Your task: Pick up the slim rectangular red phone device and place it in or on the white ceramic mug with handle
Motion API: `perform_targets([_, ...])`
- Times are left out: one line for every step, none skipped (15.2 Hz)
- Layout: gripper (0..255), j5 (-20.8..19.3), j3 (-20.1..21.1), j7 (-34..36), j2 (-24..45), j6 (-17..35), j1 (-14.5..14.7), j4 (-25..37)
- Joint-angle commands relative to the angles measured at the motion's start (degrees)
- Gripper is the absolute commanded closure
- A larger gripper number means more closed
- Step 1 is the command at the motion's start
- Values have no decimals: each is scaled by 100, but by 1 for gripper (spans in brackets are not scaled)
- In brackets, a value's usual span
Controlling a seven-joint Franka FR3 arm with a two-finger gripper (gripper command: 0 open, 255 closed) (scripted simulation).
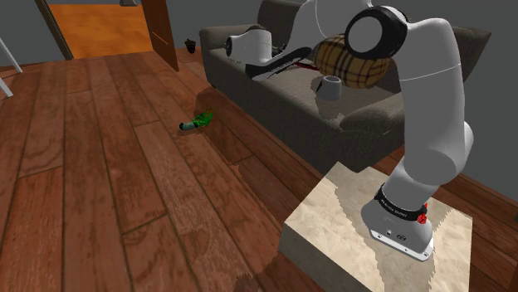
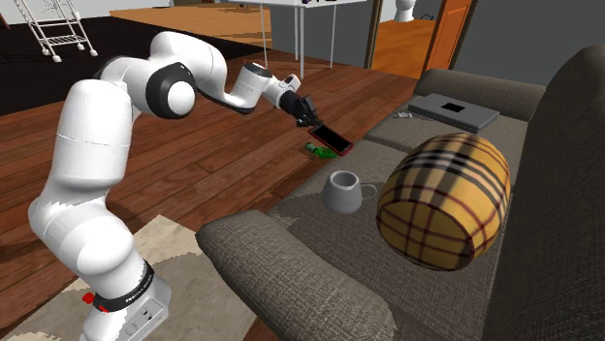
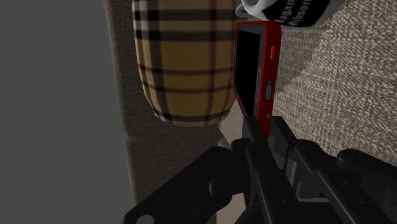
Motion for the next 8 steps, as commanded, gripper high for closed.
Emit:
perform_targets([255, 0, 3, -65, -66, -30, 5, 4])
perform_targets([255, -9, -15, -7, -251, 91, -84, -276])
perform_targets([255, -24, -37, 44, -427, 211, -172, -543])
perform_targets([255, -42, -61, 90, -597, 332, -259, -796])
perform_targets([255, -65, -90, 131, -759, 453, -343, -1036])
perform_targets([255, -92, -121, 166, -915, 574, -426, -1265])
perform_targets([255, -123, -156, 198, -1065, 695, -508, -1483])
perform_targets([255, -158, -193, 226, -1210, 816, -589, -1691])
